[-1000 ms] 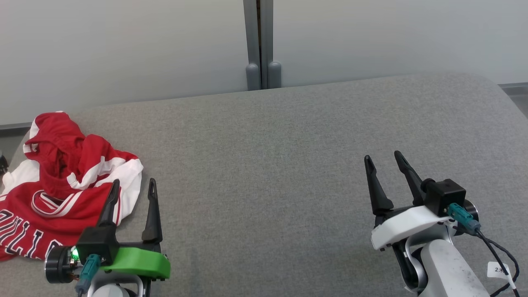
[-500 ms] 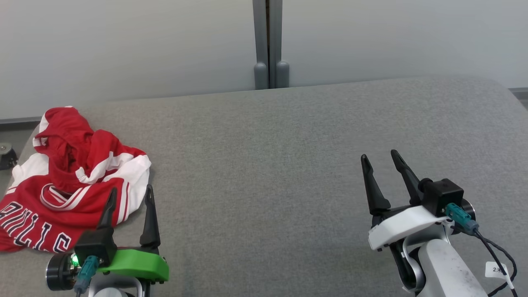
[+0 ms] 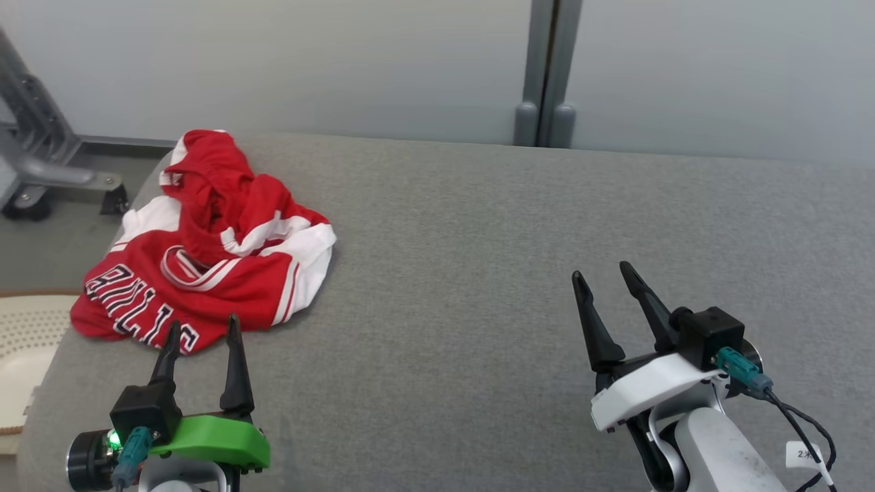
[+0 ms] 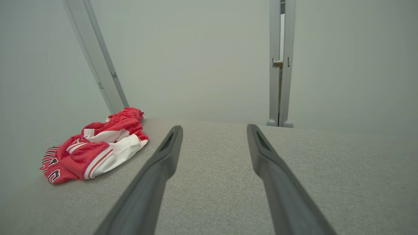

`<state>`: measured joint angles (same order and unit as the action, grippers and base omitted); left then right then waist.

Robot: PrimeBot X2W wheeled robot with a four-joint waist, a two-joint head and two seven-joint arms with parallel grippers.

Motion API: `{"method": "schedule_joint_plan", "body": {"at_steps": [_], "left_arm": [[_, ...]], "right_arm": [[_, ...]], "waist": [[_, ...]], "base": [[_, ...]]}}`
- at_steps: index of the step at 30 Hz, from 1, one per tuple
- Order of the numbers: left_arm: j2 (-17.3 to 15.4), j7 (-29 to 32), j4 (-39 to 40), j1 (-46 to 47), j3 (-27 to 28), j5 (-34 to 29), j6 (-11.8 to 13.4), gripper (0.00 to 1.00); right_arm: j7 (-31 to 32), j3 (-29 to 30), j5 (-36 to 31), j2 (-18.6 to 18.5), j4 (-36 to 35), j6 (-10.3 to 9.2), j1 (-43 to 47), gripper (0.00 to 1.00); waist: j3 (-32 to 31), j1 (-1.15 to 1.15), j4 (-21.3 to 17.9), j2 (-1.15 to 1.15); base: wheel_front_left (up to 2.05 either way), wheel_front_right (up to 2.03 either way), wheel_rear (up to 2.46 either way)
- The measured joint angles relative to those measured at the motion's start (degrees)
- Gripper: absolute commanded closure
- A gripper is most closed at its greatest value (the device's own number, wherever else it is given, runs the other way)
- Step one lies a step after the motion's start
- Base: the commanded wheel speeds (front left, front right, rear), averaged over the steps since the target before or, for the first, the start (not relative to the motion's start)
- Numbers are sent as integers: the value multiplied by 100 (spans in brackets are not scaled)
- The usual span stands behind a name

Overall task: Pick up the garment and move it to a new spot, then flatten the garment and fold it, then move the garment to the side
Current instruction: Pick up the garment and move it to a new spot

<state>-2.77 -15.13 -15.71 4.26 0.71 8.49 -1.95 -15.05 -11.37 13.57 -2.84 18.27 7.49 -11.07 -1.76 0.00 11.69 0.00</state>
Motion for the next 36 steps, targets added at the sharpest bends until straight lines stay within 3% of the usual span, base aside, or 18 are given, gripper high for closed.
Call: {"method": "schedule_joint_plan", "body": {"at_steps": [14, 20, 24, 29, 36], "left_arm": [[-1, 0, -181, -24, 225, 215, 45, 0], [-2, -1, -301, -3, 272, 325, 43, 0], [-26, 41, -374, 240, 276, 523, -124, 0], [-331, 820, -365, 840, 218, 822, -363, 0], [-967, 2803, -480, 2164, 245, 1649, -493, 0]], "right_arm": [[0, -301, 142, 5, 19, 0, 17, 0], [0, -380, 141, 4, 21, 0, -19, 0], [0, -426, 134, 5, -26, 0, -99, 0], [-1, -460, 87, -23, -159, 0, -152, 0], [-1, -554, 76, -49, -321, 0, -305, 0]], "waist": [[-17, 0, 1248, 0], [53, 0, 1467, 0], [103, 0, 1392, 0], [173, 0, 1201, 0], [344, 0, 664, 0]], "base": [[0, 0, 0], [0, 0, 0], [0, 0, 0], [0, 0, 0], [0, 0, 0]]}}
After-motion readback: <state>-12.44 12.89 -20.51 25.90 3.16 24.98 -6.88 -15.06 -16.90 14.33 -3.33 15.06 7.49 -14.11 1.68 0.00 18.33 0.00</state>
